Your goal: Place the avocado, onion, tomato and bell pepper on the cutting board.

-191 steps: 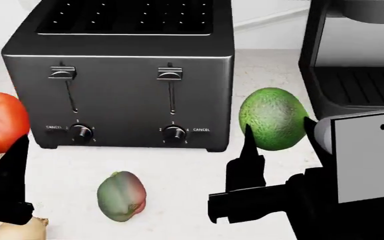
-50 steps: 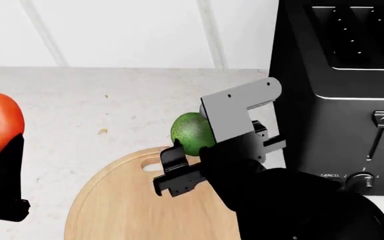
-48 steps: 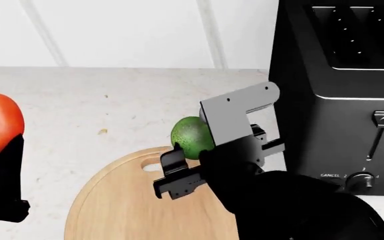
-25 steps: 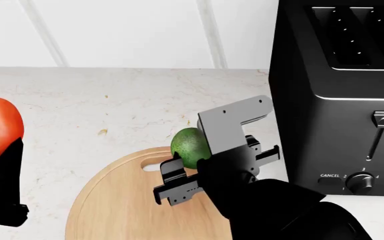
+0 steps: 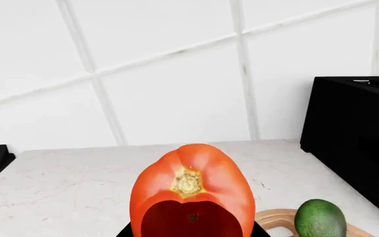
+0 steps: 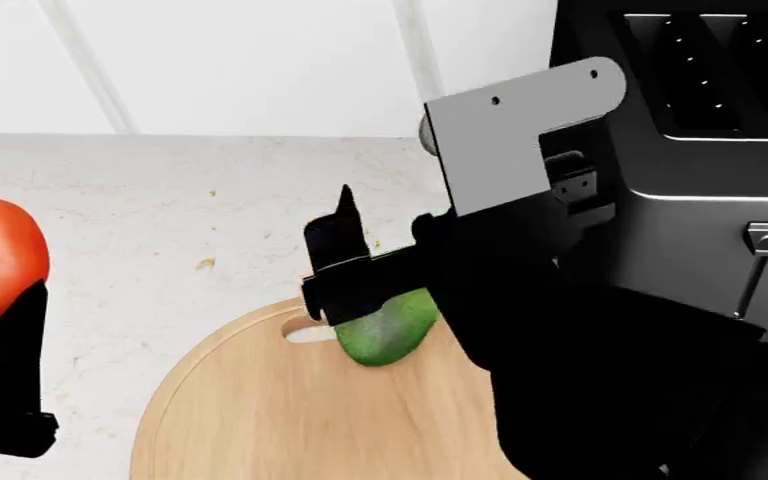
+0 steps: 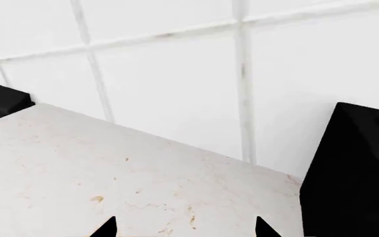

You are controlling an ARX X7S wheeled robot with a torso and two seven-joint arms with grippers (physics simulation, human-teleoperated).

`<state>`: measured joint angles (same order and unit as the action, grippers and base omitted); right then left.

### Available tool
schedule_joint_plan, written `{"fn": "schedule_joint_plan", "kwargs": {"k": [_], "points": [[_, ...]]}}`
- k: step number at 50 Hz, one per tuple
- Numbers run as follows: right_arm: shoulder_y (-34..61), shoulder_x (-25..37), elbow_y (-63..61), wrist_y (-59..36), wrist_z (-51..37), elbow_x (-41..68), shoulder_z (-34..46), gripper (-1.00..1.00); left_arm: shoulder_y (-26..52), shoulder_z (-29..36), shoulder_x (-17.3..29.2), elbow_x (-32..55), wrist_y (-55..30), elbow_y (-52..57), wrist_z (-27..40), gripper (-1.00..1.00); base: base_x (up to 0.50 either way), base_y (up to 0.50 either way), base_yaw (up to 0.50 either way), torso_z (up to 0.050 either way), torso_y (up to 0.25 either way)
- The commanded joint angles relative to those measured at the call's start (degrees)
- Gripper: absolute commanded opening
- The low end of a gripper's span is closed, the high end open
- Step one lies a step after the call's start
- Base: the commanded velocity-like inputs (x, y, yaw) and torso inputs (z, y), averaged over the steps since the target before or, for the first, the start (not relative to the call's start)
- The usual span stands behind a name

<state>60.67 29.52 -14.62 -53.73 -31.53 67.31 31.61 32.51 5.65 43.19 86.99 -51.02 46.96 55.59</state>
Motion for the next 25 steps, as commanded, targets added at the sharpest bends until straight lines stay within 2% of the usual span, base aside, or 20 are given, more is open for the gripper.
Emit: {"fn": "schedule_joint_plan", "kwargs": {"k": [1, 5, 10, 14, 18, 25], "points": [[11.2, 3.3, -13.2, -6.6, -13.6, 14.2, -10.7, 1.0, 0.5, -0.3, -1.1, -0.7, 0.7, -0.9, -1.0, -1.0, 0.0, 0.0, 0.0, 0.0, 0.0], [11.8, 6.1, -18.3, -7.3, -21.4, 21.7, -13.7, 1.0, 2.9, 2.0, -1.9, -2.6, -0.8, -2.6, -2.8, -1.0, 0.0, 0.0, 0.0, 0.0, 0.0], [7.7, 9.6, -23.2, -5.3, -27.3, 26.7, -16.9, 1.0, 11.2, 9.1, -5.7, -9.5, -4.5, -9.8, -9.7, -1.0, 0.0, 0.0, 0.0, 0.0, 0.0], [2.1, 12.2, -25.4, -3.0, -29.0, 27.1, -19.8, 1.0, 17.9, 15.9, -9.8, -17.4, -5.4, -18.4, -18.0, -1.0, 0.0, 0.0, 0.0, 0.0, 0.0], [-1.1, 13.5, -26.6, -1.7, -29.7, 26.8, -21.6, 1.0, 21.4, 22.0, -13.4, -24.2, -4.0, -25.9, -25.0, -1.0, 0.0, 0.0, 0.0, 0.0, 0.0], [-5.2, 14.7, -28.4, 0.2, -31.0, 26.1, -23.7, 1.0, 24.4, 29.1, -18.3, -32.3, -0.4, -37.6, -32.9, -1.0, 0.0, 0.0, 0.0, 0.0, 0.0]]}}
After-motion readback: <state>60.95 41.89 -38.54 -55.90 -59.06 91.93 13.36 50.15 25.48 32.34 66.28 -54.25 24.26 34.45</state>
